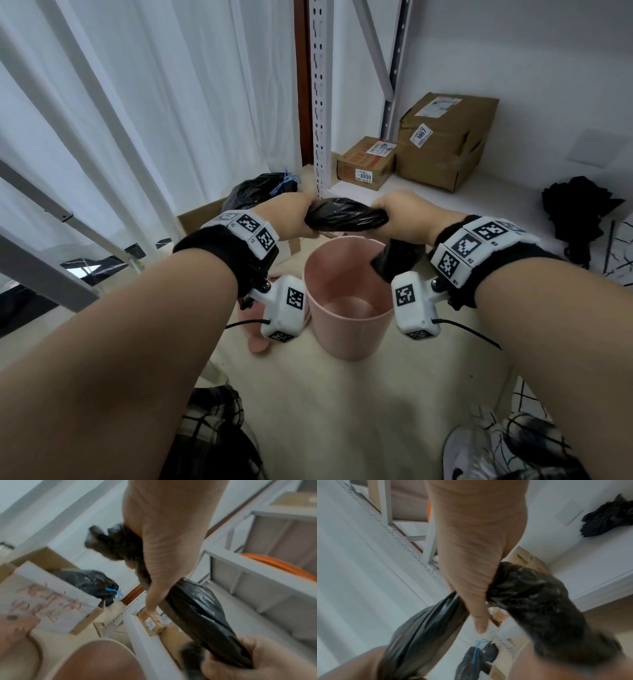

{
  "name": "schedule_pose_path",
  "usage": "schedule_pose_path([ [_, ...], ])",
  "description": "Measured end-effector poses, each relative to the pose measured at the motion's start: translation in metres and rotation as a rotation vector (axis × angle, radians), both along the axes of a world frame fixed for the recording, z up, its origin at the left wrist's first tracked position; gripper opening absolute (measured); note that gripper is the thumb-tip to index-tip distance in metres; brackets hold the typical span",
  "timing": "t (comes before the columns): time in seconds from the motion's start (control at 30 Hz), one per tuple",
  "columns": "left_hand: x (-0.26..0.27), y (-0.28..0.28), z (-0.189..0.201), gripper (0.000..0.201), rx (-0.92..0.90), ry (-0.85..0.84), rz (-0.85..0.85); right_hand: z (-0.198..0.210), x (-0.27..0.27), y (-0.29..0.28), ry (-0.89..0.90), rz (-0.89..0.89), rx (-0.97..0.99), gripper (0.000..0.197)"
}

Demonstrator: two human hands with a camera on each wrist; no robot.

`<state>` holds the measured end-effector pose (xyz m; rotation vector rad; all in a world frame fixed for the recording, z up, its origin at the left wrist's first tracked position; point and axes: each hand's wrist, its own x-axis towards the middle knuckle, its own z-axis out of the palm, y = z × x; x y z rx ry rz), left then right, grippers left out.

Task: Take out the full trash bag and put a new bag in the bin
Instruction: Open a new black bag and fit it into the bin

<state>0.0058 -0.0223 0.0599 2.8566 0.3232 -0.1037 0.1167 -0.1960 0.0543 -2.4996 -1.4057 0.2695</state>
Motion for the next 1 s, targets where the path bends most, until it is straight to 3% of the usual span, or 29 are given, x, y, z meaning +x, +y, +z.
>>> schedule_pose_path([
  [0.03, 0.0, 0.002, -0.001, 0.021, 0.121, 0.023, -0.009, -0.004, 0.002, -0.004, -0.055, -0.045, -0.09, 0.016],
  [0.1, -0.003, 0.007, -0.003, 0.025, 0.253, 0.087, 0.016, -0.01, 0.005, -0.013, -0.191, -0.173, -0.292, 0.017],
  [0.2, -0.008, 0.013, -0.001, 0.032, 0.281, 0.093, 0.025, -0.014, 0.012, -0.026, -0.283, -0.292, -0.535, 0.022],
  [0.27, -0.007, 0.015, 0.002, 0.025, 0.244, 0.016, 0.02, -0.012, 0.017, -0.025, -0.204, -0.281, -0.467, 0.046],
  [0.33, -0.004, 0.01, 0.003, 0.021, 0.185, -0.093, -0.003, -0.004, 0.01, -0.014, 0.048, -0.192, -0.269, 0.092],
  [0.37, -0.002, 0.005, 0.003, 0.03, 0.154, -0.118, -0.029, 0.002, 0.001, -0.005, 0.194, -0.139, -0.159, 0.106],
  [0.47, 0.007, -0.02, 0.003, 0.048, 0.176, -0.081, -0.033, 0.012, -0.018, 0.022, 0.441, -0.052, 0.067, 0.118],
  [0.53, 0.012, -0.028, 0.007, 0.047, 0.119, -0.062, 0.009, 0.016, -0.022, 0.03, 0.35, -0.061, 0.108, 0.098],
  [0.6, 0.013, -0.024, 0.011, 0.036, -0.061, -0.064, 0.006, 0.014, -0.02, 0.032, 0.18, -0.046, 0.087, 0.034],
  [0.63, 0.012, -0.02, 0.012, 0.025, -0.226, -0.075, 0.001, 0.014, -0.018, 0.03, 0.123, -0.033, 0.074, 0.013],
  [0.7, 0.007, -0.013, 0.011, 0.026, -0.5, -0.118, 0.003, 0.009, -0.012, 0.026, 0.057, -0.038, 0.038, 0.033],
  [0.73, 0.005, -0.012, 0.01, 0.028, -0.524, -0.137, 0.018, 0.007, -0.009, 0.025, 0.04, -0.064, 0.04, 0.034],
  [0.87, 0.003, -0.001, 0.006, 0.027, -0.449, -0.259, 0.089, 0.004, -0.001, 0.015, 0.018, -0.144, 0.046, 0.032],
  [1.0, 0.004, 0.005, 0.009, 0.03, -0.272, -0.238, 0.163, 0.003, 0.002, 0.005, 0.129, -0.228, 0.109, 0.02],
])
